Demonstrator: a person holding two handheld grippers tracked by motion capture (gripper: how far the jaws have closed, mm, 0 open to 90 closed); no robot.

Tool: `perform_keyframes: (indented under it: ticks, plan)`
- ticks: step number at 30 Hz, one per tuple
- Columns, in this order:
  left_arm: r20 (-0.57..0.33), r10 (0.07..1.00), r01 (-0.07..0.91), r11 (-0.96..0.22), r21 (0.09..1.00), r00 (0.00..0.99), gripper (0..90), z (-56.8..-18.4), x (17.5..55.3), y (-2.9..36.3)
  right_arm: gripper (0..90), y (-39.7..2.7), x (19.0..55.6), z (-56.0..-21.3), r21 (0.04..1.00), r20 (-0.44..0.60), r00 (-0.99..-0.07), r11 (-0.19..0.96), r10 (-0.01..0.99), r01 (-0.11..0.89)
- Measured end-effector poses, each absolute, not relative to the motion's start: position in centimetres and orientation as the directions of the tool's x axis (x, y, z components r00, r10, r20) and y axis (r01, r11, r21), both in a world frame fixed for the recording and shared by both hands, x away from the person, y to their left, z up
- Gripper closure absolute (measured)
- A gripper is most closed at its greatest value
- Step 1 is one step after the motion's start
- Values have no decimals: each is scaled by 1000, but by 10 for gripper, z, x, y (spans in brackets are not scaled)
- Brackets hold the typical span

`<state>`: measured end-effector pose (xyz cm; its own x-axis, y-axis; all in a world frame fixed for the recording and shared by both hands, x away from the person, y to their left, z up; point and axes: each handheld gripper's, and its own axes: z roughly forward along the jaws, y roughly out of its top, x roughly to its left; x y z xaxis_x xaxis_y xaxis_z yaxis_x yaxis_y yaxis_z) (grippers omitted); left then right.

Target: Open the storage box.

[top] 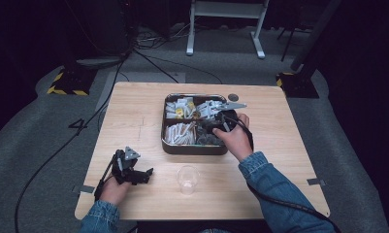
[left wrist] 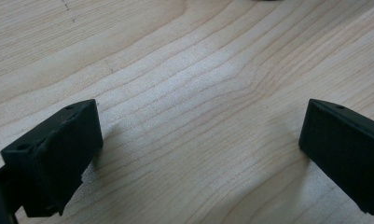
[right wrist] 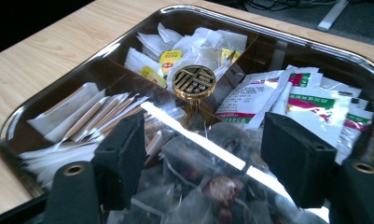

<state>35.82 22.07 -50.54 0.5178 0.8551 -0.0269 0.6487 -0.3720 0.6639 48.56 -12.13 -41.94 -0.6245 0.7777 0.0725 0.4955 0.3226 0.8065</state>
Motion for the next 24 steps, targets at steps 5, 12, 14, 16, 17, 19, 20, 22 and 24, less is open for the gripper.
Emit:
perform_keyframes:
  ticks: [5, 12, 14, 16, 17, 19, 20, 22, 24]
  plan:
    - [-29, 857, 651, -370, 662, 515, 0, -505, 357, 221, 337, -109, 498, -424, 798, 71, -614, 324, 786, 508]
    - [-24, 857, 649, -371, 664, 514, 0, -505, 355, 221, 391, -93, 516, -432, 775, 116, -591, 299, 798, 556]
    - [-26, 858, 649, -368, 666, 513, 0, -506, 354, 221, 414, -89, 519, -433, 779, 83, -598, 323, 797, 537]
    - [-30, 860, 653, -365, 664, 510, 0, -506, 354, 221, 425, -83, 521, -435, 780, 84, -595, 319, 799, 539]
    - [-32, 860, 653, -362, 665, 510, 0, -506, 353, 221, 428, -81, 521, -436, 780, 88, -593, 316, 800, 541]
    - [-32, 859, 653, -363, 665, 511, 0, -506, 353, 221, 435, -78, 523, -438, 778, 99, -584, 303, 806, 550]
    - [-32, 859, 653, -363, 665, 511, 0, -506, 353, 221, 438, -76, 524, -440, 777, 103, -580, 299, 808, 554]
    - [-31, 858, 652, -366, 664, 513, 0, -506, 353, 221, 458, -73, 526, -441, 770, 91, -572, 307, 815, 560]
    - [-31, 858, 652, -366, 664, 513, 0, -506, 353, 221, 507, -71, 528, -442, 768, 70, -574, 323, 816, 553]
